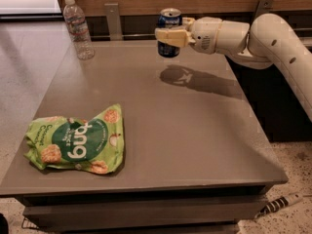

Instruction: Move pepsi can near green rice chip bag

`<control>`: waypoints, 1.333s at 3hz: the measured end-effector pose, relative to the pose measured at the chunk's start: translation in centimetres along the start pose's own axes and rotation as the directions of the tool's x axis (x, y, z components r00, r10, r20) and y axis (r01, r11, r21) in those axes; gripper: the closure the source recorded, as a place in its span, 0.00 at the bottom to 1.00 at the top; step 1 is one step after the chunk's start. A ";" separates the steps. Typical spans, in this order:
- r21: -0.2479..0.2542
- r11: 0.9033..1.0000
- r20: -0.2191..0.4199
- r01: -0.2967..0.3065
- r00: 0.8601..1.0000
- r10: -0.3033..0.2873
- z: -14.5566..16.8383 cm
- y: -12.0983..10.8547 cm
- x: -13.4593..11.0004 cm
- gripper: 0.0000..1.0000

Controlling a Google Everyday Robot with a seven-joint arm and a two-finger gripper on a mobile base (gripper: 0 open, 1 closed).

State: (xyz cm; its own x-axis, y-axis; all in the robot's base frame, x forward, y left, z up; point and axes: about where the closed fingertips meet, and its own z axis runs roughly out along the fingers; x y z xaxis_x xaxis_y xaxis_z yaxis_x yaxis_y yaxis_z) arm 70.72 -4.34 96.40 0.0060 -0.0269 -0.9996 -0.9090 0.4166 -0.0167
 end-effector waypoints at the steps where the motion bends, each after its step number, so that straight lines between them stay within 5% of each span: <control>1: 0.015 1.000 -0.005 -0.007 1.000 0.007 -3.2 2.5 -1.5 1.00; 2: 0.027 1.000 -0.010 -0.008 1.000 0.008 -5.6 6.1 -2.5 1.00; 4: 0.008 1.000 -0.048 -0.029 0.998 0.030 -8.1 16.2 1.3 1.00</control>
Offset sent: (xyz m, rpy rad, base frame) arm -0.1466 -0.0366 0.0179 -0.0233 0.0493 -0.0431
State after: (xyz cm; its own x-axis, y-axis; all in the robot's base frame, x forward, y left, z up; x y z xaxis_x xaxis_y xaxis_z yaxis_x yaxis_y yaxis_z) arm 52.65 -5.03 95.04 -0.0410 -0.0584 -0.9974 -0.9055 0.4242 0.0124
